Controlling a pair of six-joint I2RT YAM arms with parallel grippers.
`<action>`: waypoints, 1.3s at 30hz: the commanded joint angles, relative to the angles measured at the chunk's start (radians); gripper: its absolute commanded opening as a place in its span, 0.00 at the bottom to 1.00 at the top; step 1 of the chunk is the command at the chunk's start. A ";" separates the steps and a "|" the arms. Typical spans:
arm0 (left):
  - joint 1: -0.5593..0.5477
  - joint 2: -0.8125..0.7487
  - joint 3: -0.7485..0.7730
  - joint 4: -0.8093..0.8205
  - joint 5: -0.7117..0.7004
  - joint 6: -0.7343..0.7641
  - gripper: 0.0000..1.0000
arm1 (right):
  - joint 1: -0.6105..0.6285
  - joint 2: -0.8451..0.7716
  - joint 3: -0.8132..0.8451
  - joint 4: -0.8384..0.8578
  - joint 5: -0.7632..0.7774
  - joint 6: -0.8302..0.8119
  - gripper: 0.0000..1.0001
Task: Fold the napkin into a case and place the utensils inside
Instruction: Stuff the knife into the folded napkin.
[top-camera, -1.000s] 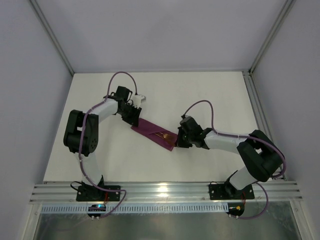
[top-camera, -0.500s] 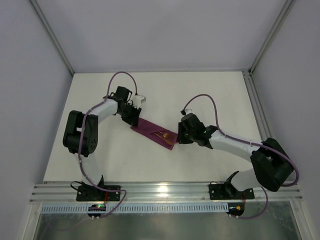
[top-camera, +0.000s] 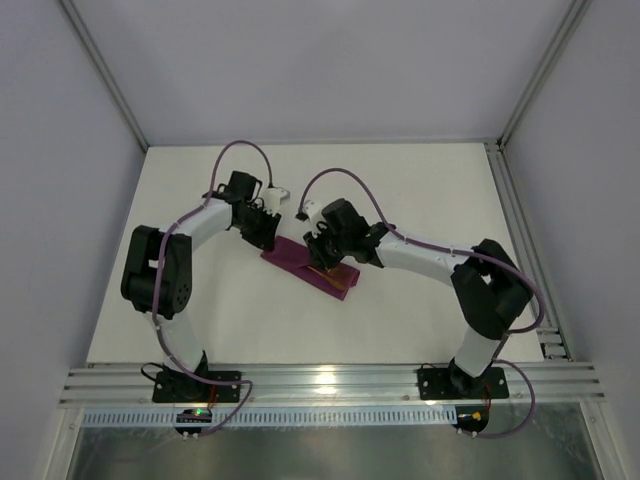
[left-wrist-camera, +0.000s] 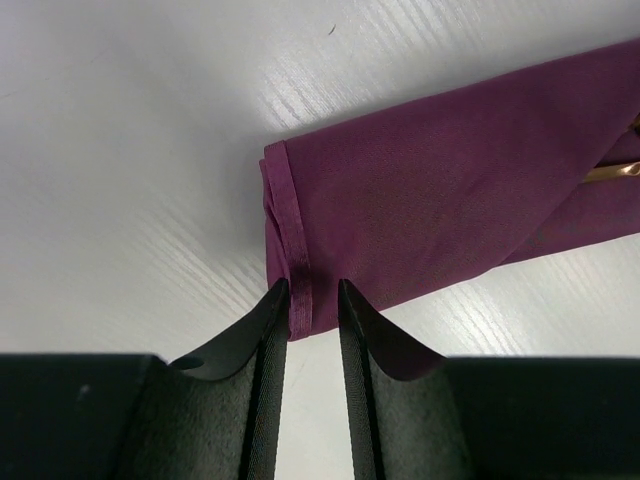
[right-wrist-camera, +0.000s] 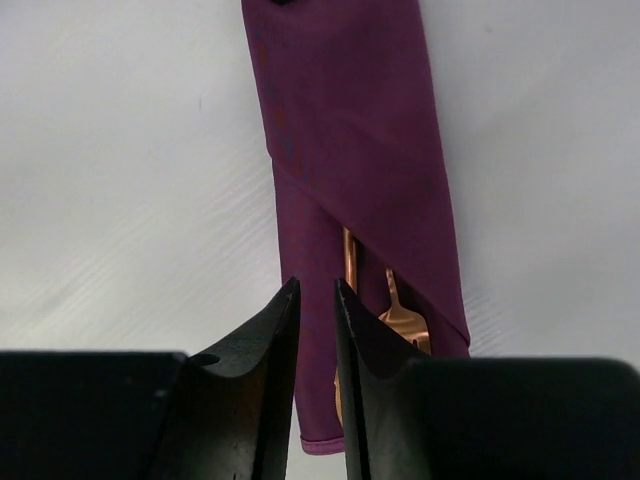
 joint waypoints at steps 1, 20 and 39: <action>0.010 -0.020 -0.015 0.027 0.003 0.017 0.27 | 0.005 0.045 0.043 0.007 -0.093 -0.088 0.24; 0.013 -0.002 -0.029 0.041 -0.007 0.012 0.20 | 0.025 0.145 0.041 -0.017 0.067 -0.095 0.24; 0.013 -0.007 -0.022 0.050 0.016 0.012 0.17 | 0.035 0.137 0.061 -0.026 -0.011 -0.184 0.11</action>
